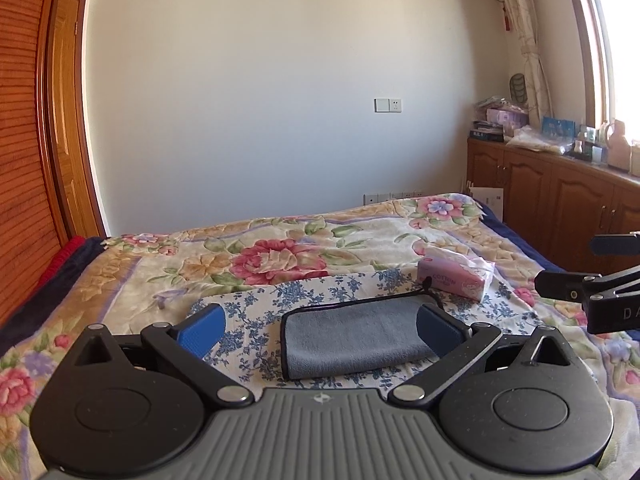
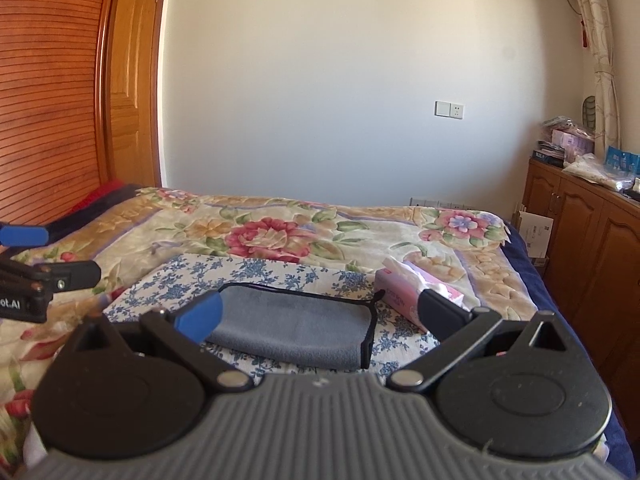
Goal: Fold towel
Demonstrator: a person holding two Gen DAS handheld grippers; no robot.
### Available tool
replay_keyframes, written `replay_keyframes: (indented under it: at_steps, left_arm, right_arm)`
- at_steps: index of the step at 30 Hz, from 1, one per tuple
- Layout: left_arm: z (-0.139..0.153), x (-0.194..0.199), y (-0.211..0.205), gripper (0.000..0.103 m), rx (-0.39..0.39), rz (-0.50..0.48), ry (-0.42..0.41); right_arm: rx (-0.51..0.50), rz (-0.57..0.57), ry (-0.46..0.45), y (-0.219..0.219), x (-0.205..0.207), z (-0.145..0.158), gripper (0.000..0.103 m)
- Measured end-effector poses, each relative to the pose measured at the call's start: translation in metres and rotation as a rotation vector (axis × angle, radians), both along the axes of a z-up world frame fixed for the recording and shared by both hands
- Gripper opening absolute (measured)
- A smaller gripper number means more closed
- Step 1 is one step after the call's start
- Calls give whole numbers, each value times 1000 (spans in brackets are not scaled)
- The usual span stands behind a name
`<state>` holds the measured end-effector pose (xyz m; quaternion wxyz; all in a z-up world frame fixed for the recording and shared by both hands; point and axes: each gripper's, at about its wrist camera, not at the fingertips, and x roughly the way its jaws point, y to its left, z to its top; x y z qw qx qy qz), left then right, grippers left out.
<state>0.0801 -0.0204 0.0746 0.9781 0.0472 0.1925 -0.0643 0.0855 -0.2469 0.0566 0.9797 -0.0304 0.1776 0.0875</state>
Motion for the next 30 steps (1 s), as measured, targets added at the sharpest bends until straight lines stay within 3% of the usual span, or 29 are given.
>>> replay_keyframes:
  at_steps: [30]
  left_arm:
    - [-59, -52, 20, 103, -16, 34, 49]
  right_arm:
    - [1, -17, 53, 2, -43, -42, 103]
